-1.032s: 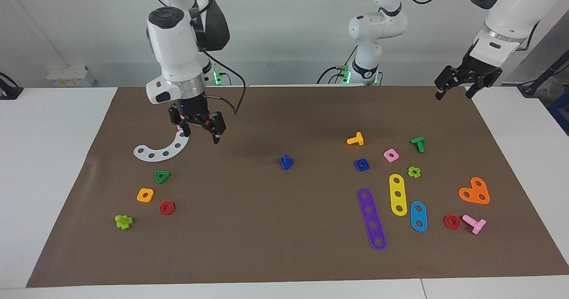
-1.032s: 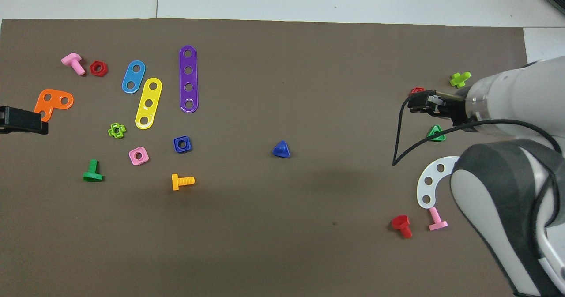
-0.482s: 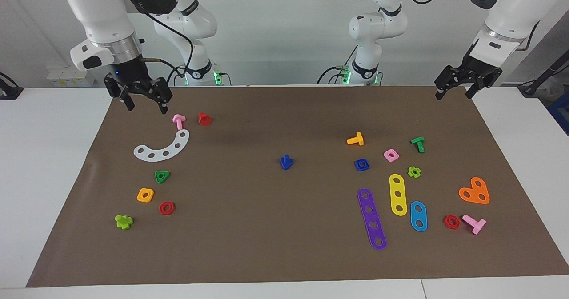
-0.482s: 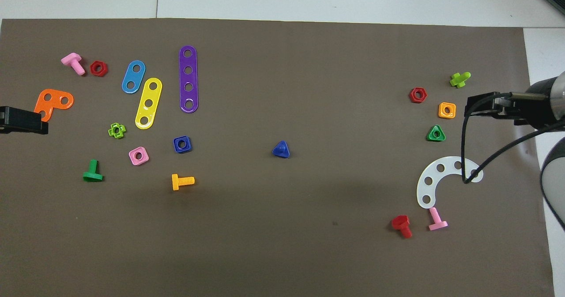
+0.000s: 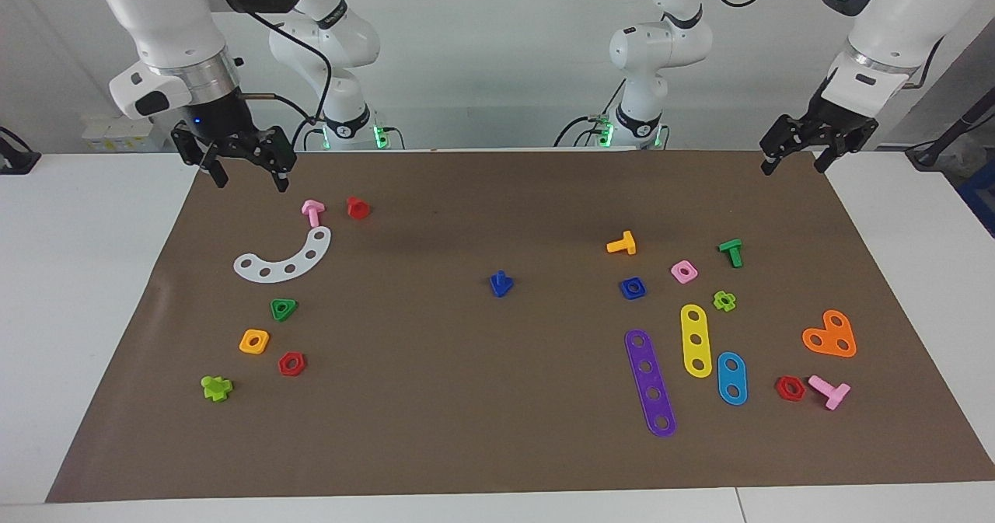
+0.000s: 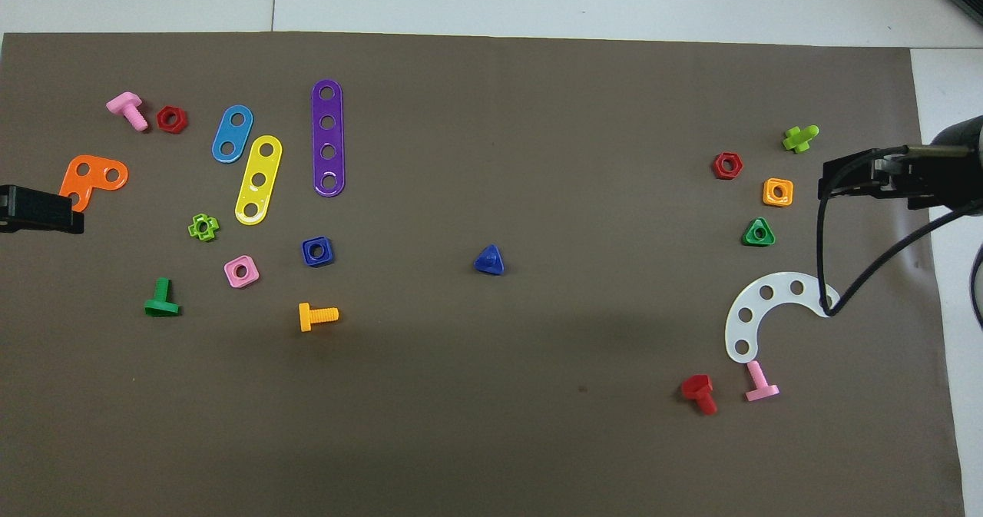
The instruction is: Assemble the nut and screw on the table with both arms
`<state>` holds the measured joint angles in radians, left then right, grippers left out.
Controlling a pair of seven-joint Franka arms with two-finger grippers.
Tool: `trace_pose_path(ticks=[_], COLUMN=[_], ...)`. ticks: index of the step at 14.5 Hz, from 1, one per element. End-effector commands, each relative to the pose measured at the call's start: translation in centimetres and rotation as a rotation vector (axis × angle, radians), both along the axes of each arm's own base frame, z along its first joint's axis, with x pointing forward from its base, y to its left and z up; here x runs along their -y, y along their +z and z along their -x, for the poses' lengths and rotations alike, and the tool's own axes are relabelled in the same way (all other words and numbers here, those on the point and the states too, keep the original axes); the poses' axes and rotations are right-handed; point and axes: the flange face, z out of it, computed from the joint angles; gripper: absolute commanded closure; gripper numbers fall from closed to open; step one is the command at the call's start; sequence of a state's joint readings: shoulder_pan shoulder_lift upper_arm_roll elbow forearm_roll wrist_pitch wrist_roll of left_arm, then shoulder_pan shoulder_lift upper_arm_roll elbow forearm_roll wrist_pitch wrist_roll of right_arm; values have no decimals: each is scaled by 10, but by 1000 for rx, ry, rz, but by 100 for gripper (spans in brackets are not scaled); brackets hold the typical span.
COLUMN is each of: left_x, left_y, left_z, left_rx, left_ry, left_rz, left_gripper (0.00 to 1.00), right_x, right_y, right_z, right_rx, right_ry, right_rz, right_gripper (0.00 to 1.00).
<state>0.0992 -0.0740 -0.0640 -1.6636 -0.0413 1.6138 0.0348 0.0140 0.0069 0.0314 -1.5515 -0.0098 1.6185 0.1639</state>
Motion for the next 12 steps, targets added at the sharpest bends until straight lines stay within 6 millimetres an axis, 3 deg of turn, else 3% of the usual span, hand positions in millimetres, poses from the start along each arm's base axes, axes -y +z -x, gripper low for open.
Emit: trace_pose_path(ticks=[1,5,12], left_x=[-2,-2,10], left_y=[1,1,1], left_z=[8,8,9], left_rx=[-1,1,-7], left_ry=[-2,-1,-17], left_rz=[9,9,10], left_gripper=[0,0,0], right_x=[-4,-5,-4], right_y=[-1,-12,-11], right_z=[1,16,16], right_rx=[-35,-90,-76], right_ry=[44,83,85], right_rz=[-18,-14,-3], right_gripper=[0,0,0])
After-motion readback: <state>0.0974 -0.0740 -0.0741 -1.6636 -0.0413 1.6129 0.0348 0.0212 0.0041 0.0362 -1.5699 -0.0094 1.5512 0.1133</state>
